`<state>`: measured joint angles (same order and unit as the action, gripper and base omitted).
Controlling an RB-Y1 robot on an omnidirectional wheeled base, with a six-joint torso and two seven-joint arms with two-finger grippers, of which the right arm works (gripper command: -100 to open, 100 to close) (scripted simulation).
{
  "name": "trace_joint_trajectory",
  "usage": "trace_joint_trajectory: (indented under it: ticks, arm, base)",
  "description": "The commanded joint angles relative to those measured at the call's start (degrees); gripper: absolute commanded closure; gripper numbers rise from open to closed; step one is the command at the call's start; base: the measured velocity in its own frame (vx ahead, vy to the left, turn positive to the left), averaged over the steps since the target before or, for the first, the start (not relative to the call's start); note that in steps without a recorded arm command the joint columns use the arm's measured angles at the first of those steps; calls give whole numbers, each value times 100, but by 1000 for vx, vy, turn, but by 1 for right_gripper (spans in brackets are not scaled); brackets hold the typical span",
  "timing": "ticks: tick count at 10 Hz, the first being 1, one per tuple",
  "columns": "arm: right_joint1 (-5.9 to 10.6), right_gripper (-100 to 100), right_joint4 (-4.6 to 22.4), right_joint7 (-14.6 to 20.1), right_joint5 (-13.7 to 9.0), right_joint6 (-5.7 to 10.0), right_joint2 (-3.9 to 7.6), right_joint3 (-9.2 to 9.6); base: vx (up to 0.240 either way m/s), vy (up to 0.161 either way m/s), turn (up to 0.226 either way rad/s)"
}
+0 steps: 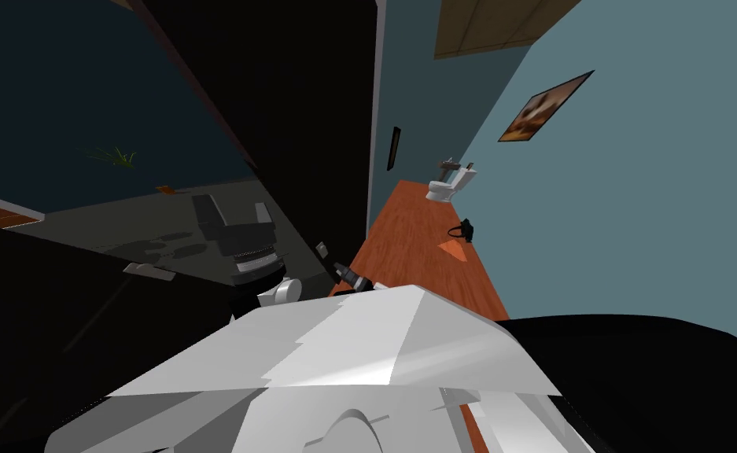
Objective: Push the door open
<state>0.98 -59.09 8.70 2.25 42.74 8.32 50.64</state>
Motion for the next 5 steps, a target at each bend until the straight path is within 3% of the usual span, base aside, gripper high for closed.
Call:
trace_joint_trajectory:
  ticks: [1,3,5]
  arm:
    - [68,-100,170,14,1,24,-14,91]
    - [130,-100,337,29,4,40,-11,209]
    - [222,-100,586,50,9,63,-10,384]
  base:
    - [137,-22,-7]
    - [120,-16,-3]
    - [195,-25,-8]
